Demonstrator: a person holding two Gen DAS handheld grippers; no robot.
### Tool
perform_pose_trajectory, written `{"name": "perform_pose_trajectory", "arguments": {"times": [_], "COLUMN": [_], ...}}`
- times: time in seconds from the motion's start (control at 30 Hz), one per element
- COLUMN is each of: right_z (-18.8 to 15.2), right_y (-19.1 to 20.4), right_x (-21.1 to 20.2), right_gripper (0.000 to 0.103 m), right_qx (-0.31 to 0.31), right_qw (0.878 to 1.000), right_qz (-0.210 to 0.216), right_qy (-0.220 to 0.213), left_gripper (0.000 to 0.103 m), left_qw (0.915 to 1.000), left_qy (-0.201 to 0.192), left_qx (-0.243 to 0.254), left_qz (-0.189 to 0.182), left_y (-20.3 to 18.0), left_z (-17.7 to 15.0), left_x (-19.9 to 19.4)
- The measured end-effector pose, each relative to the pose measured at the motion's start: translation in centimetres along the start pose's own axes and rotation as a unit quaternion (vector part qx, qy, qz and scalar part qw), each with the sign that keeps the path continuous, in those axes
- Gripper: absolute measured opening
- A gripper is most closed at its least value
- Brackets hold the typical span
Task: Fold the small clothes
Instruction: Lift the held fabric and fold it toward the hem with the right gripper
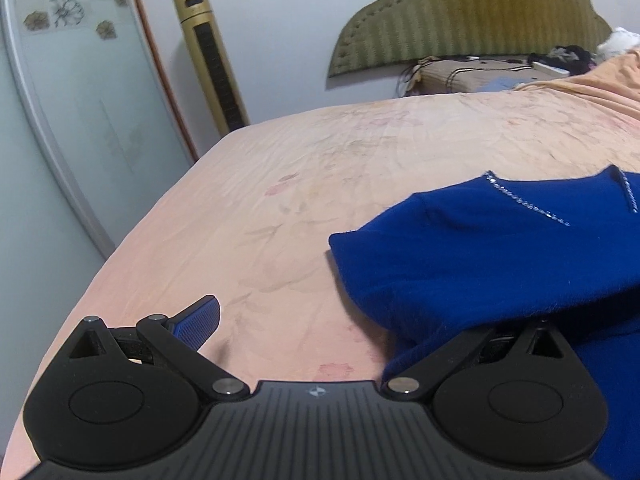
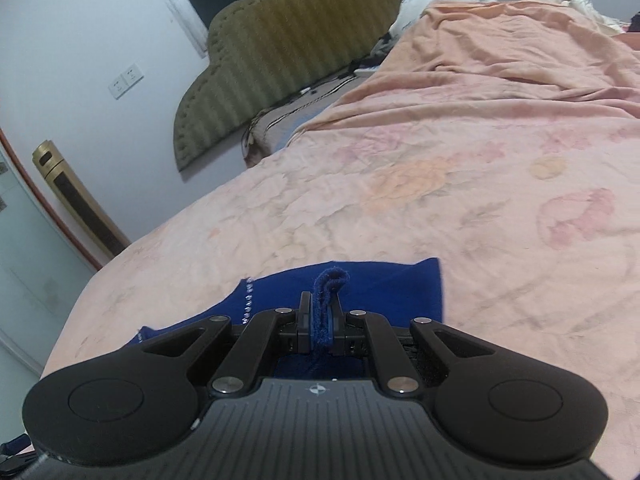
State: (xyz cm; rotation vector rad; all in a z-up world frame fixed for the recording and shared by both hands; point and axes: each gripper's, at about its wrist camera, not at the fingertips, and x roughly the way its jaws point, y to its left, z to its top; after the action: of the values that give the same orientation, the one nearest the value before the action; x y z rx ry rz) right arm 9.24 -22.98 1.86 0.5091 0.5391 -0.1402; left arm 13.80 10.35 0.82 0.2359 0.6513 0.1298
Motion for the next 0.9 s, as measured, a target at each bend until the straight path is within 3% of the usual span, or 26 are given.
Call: {"name": "perform_pose_trajectory", "arguments": {"times": [0.23,0.9], "right_z": [-0.9,-1.6], "right_y": [-0.9,-1.5], "right_x": [0.4,0.9], "right_gripper": [0.011,0.011], "right_qx": [-0.014,-0.009], "right_qw": [0.999,0.999], "right_qz": [-0.029,-0.030], "right_qy": [0.009,0.027], "left_gripper": [0.103,0.103], "left_qw": [0.9998,0.9991], "left_qy": [0.012,0.026], "left_qx": [0.015,0.033], "left_qz": [-0.008,-0.007], "left_y": [-0.7,-0.7], "left_z": [-0.7,-1.4], "left_x": [0.2,0.2]}}
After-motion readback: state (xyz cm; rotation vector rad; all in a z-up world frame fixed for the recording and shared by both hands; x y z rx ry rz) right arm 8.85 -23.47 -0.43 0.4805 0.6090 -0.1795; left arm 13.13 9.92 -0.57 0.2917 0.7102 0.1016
